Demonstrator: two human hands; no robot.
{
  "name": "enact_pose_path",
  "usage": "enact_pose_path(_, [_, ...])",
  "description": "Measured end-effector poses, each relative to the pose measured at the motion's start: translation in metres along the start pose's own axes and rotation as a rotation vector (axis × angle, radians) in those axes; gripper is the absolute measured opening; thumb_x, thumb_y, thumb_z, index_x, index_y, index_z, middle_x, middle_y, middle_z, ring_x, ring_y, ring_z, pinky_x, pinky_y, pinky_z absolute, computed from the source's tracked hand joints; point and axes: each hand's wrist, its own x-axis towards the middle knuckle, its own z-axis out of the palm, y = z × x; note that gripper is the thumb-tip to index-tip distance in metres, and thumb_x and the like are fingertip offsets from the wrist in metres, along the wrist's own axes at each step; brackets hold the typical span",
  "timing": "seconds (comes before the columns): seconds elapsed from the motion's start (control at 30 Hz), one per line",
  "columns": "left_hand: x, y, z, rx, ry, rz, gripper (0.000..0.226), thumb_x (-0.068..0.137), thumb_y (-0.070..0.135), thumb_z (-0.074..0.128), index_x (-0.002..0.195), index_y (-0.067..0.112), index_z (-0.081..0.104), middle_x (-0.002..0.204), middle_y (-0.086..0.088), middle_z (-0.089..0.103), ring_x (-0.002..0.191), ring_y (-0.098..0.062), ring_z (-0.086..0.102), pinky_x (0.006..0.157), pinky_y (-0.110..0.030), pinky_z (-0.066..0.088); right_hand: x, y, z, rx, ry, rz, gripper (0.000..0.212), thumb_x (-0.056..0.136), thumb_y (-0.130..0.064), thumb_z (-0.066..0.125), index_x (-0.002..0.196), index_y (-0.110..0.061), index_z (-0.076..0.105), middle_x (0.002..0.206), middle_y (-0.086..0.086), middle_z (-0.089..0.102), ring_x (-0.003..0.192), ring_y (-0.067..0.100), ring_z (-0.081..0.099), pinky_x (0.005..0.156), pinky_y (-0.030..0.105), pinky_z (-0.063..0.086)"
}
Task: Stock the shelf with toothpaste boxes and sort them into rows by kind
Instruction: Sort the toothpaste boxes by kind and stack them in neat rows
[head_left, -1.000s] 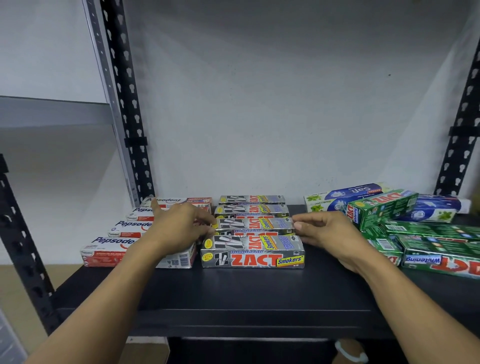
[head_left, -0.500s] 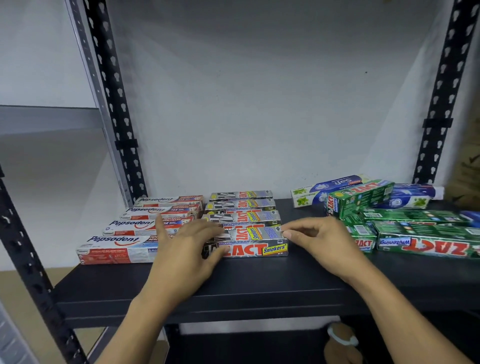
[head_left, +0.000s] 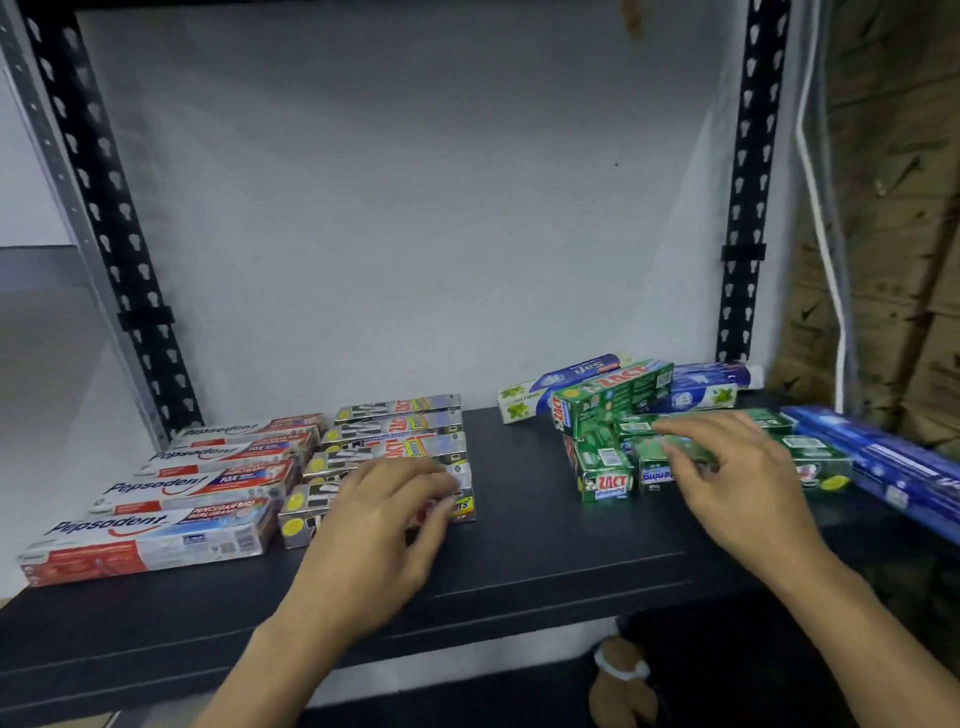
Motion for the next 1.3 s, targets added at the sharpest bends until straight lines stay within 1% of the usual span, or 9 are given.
enact_pose_path(0.07, [0.018, 0.024, 0.017, -0.049, -0.006, 0.051, 0.025, 0.096, 0.036, 0.054, 0.115, 0.028, 0.069, 0.118, 0.014, 0.064, 0.114, -0.008, 0.058, 0.099, -0.036, 0.047, 0.000, 0.025, -0.008, -0.156, -0.062, 0.031, 0.022, 0.089, -0.031, 0.065, 0.106, -0.022, 0.075, 0.107, -0.004, 0.071, 0.106, 0.024, 0.059, 0.097, 0.044, 0.042])
enact_pose_path(0.2, [0.068, 0.063, 0.054, -0.171, -0.007, 0.056, 0.029, 0.097, 0.037, 0.053, 0.119, 0.025, 0.066, 0.122, 0.010, 0.063, 0.117, -0.009, 0.057, 0.097, -0.038, 0.049, -0.005, 0.047, -0.014, -0.268, -0.215, 0.171, 0.040, 0.094, -0.060, 0.047, 0.108, -0.033, 0.073, 0.113, -0.011, 0.068, 0.111, 0.018, 0.056, 0.102, 0.044, 0.034])
enact_pose_path(0.43, [0.152, 0.089, 0.122, -0.026, -0.076, -0.107, 0.051, 0.095, 0.040, 0.056, 0.144, 0.031, 0.045, 0.153, -0.002, 0.038, 0.136, -0.023, 0.039, 0.116, -0.048, 0.028, -0.006, 0.050, -0.014, -0.319, -0.297, 0.159, 0.049, 0.092, -0.069, 0.037, 0.119, -0.040, 0.066, 0.122, -0.015, 0.062, 0.119, 0.014, 0.051, 0.102, 0.039, 0.029])
enact_pose_path(0.77, [0.148, 0.082, 0.132, -0.260, -0.040, -0.075, 0.023, 0.095, 0.015, 0.062, 0.116, 0.020, 0.068, 0.116, 0.003, 0.060, 0.107, -0.013, 0.057, 0.092, -0.023, 0.043, -0.007, 0.052, -0.013, -0.297, -0.309, 0.163, 0.053, 0.090, -0.072, 0.035, 0.123, -0.044, 0.064, 0.124, -0.018, 0.058, 0.120, 0.011, 0.049, 0.106, 0.037, 0.025])
enact_pose_path(0.9, [0.170, 0.087, 0.118, -0.267, -0.183, -0.250, 0.017, 0.089, 0.028, 0.070, 0.104, 0.024, 0.063, 0.110, 0.002, 0.056, 0.097, -0.014, 0.058, 0.077, -0.023, 0.038, -0.005, 0.051, -0.013, -0.298, -0.313, 0.157, 0.051, 0.090, -0.070, 0.036, 0.124, -0.044, 0.063, 0.122, -0.018, 0.057, 0.119, 0.011, 0.048, 0.105, 0.037, 0.026])
enact_pose_path(1.0, [0.203, 0.091, 0.108, -0.214, -0.513, -0.473, 0.044, 0.084, 0.044, 0.074, 0.110, 0.016, 0.052, 0.104, -0.003, 0.062, 0.090, -0.019, 0.062, 0.068, -0.030, 0.044, -0.005, 0.049, -0.016, -0.285, -0.324, 0.151, 0.047, 0.089, -0.064, 0.042, 0.126, -0.044, 0.062, 0.123, -0.018, 0.055, 0.119, 0.011, 0.047, 0.105, 0.038, 0.024])
enact_pose_path(1.1, [0.223, 0.096, 0.104, -0.121, -0.780, -0.455, 0.028, 0.083, 0.037, 0.073, 0.087, 0.010, 0.065, 0.094, -0.005, 0.064, 0.082, -0.019, 0.058, 0.072, -0.032, 0.044, -0.004, 0.047, -0.020, -0.269, -0.366, 0.149, 0.046, 0.088, -0.057, 0.049, 0.133, -0.045, 0.056, 0.129, -0.019, 0.050, 0.126, 0.010, 0.041, 0.111, 0.038, 0.016])
enact_pose_path(1.17, [0.228, 0.099, 0.101, -0.118, -0.813, -0.428, 0.020, 0.082, 0.031, 0.068, 0.078, 0.013, 0.061, 0.085, -0.003, 0.059, 0.074, -0.018, 0.053, 0.066, -0.030, 0.041, -0.003, 0.047, -0.023, -0.259, -0.383, 0.151, 0.046, 0.091, -0.055, 0.053, 0.136, -0.047, 0.052, 0.132, -0.020, 0.047, 0.130, 0.008, 0.037, 0.116, 0.038, 0.011])
enact_pose_path(1.3, [0.222, 0.099, 0.079, -0.059, -0.717, -0.342, 0.031, 0.088, 0.035, 0.063, 0.107, 0.015, 0.050, 0.095, -0.002, 0.060, 0.078, -0.016, 0.058, 0.060, -0.029, 0.044, -0.002, 0.045, -0.023, -0.260, -0.397, 0.158, 0.046, 0.094, -0.054, 0.051, 0.139, -0.047, 0.047, 0.137, -0.020, 0.043, 0.133, 0.008, 0.035, 0.117, 0.037, 0.009])
